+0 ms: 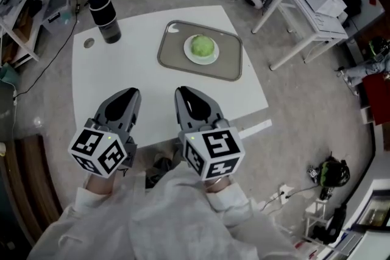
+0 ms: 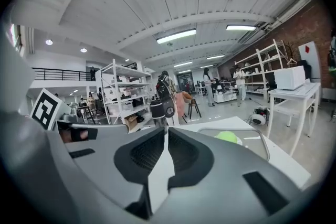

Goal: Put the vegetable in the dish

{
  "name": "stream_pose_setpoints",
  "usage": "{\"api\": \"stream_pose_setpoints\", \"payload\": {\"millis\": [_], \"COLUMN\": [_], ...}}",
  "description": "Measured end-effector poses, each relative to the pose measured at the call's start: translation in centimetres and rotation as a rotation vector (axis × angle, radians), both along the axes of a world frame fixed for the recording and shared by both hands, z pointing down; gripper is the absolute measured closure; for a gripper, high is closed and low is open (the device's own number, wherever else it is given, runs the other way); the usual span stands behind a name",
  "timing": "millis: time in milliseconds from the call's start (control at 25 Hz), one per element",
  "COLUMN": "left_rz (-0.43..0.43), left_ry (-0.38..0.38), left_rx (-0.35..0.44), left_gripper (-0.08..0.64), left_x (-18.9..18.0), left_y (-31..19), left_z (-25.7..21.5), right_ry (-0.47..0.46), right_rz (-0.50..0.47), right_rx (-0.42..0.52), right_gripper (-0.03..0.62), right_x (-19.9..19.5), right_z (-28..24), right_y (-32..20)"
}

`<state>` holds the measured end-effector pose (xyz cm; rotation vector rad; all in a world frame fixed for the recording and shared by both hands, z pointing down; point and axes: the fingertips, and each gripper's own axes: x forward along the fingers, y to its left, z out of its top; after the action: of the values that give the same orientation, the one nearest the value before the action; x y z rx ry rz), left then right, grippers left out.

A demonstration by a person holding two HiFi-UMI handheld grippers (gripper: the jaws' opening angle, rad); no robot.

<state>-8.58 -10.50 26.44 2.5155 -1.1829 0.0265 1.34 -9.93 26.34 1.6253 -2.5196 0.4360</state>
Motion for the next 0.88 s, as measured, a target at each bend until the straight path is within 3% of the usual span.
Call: {"api": "stream_pose_setpoints", "payload": {"millis": [560, 720, 880], "left_rz": [0.026, 0.044, 0.083], "left_ry": [0.015, -0.007, -0.047], "left_rx": [-0.034, -0.041, -0.072], "left_gripper": [0.551, 0.551, 0.551], "left_x": [-0.4, 0.6, 2.2], "left_y": [2.7, 2.8, 3.1], "left_z": [1.6, 1.5, 1.9], "right_ry": [0.024, 0.018, 0.072], "right_rz": [-0.05, -0.093, -0.168], "right_rx": [-0.023, -0.029, -0.044], "right_gripper": [0.571, 0.574, 0.577], "right_x": [-2.1, -2.6, -2.3], "right_z": [1.0, 0.9, 1.1], "right_y": [1.7, 1.3, 1.4]}}
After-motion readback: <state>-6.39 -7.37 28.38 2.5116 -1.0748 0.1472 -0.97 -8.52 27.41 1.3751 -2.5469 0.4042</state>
